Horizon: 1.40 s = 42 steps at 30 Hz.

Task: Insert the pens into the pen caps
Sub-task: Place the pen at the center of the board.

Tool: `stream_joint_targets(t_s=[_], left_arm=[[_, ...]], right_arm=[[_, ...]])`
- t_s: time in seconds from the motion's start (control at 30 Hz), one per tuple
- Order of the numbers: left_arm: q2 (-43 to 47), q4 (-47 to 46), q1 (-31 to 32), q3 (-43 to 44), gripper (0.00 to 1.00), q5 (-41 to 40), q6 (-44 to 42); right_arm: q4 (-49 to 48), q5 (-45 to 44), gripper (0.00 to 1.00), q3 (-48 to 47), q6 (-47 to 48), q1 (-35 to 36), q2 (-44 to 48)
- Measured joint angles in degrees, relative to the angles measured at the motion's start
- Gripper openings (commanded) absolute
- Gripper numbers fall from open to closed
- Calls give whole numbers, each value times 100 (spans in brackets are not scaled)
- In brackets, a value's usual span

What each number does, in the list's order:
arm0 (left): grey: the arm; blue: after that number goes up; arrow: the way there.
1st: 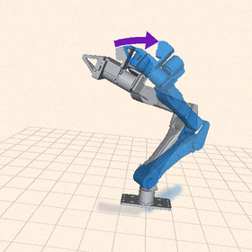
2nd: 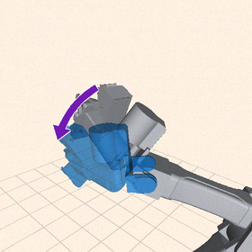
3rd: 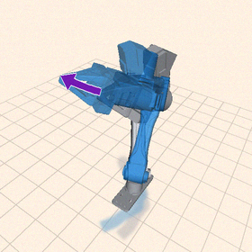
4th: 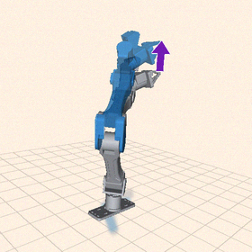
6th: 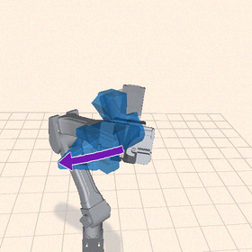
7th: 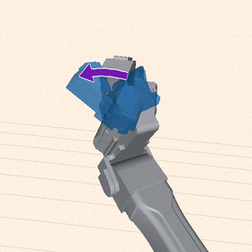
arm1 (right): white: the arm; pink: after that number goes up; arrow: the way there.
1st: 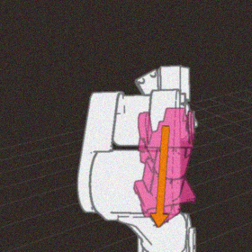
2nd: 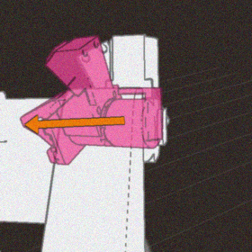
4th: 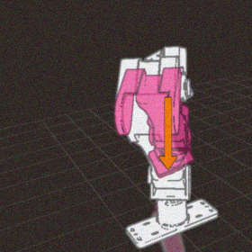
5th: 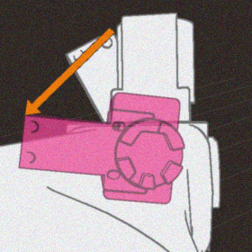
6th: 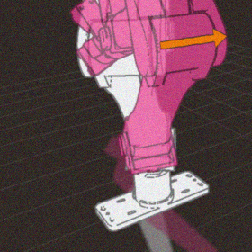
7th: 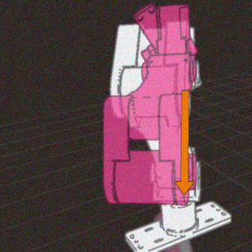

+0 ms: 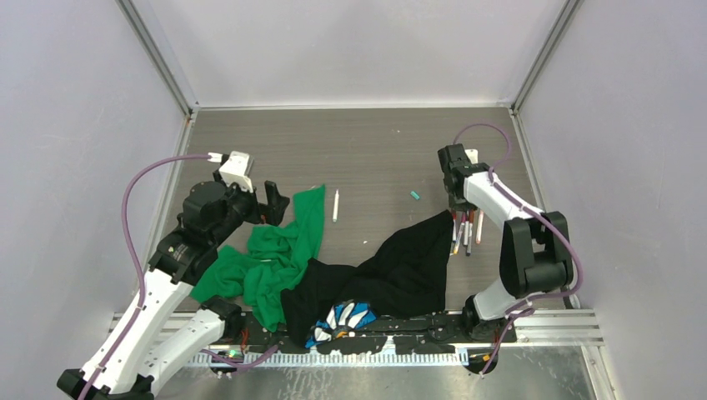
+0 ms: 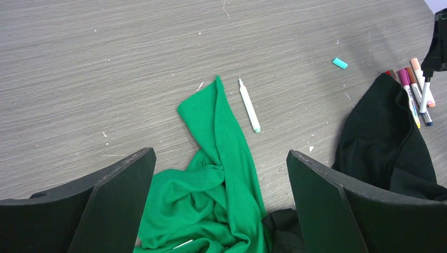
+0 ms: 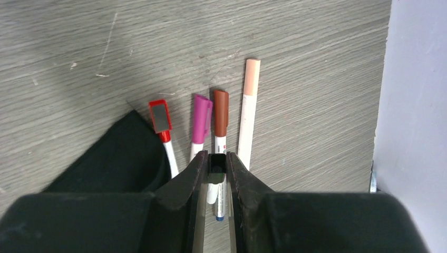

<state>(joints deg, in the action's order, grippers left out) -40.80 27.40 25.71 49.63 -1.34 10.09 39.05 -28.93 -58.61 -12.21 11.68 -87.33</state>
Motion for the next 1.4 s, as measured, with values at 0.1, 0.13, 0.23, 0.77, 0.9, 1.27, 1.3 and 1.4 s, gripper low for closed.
stream_joint_targets(t_s=[0.1, 0.13, 0.23, 0.77, 0.9, 1.27, 1.3, 1.4], left_arm=[[-7, 4, 0, 0, 98, -2, 0], [-7, 15, 0, 0, 98, -2, 0], [-4, 28, 0, 0, 98, -20, -2], [7, 37, 0, 0, 98, -37, -2], [7, 37, 0, 0, 98, -37, -2], [22, 37, 0, 0, 98, -39, 17], [28, 35, 0, 0, 98, -44, 28], [57, 35, 0, 0, 98, -98, 96]], right_arm=[[-39, 83, 1, -74, 125, -144, -293], [-48, 122, 1, -101, 162, -166, -348], [-83, 291, 1, -151, 234, -223, -372], [96, 614, 16, -623, 256, -697, -828], [125, 660, 44, -623, 149, -815, -905], [76, 1604, 54, -654, 74, -774, -238], [35, 1779, 54, -654, 37, -699, -96], [-315, 2304, 53, -636, -212, -81, 323]])
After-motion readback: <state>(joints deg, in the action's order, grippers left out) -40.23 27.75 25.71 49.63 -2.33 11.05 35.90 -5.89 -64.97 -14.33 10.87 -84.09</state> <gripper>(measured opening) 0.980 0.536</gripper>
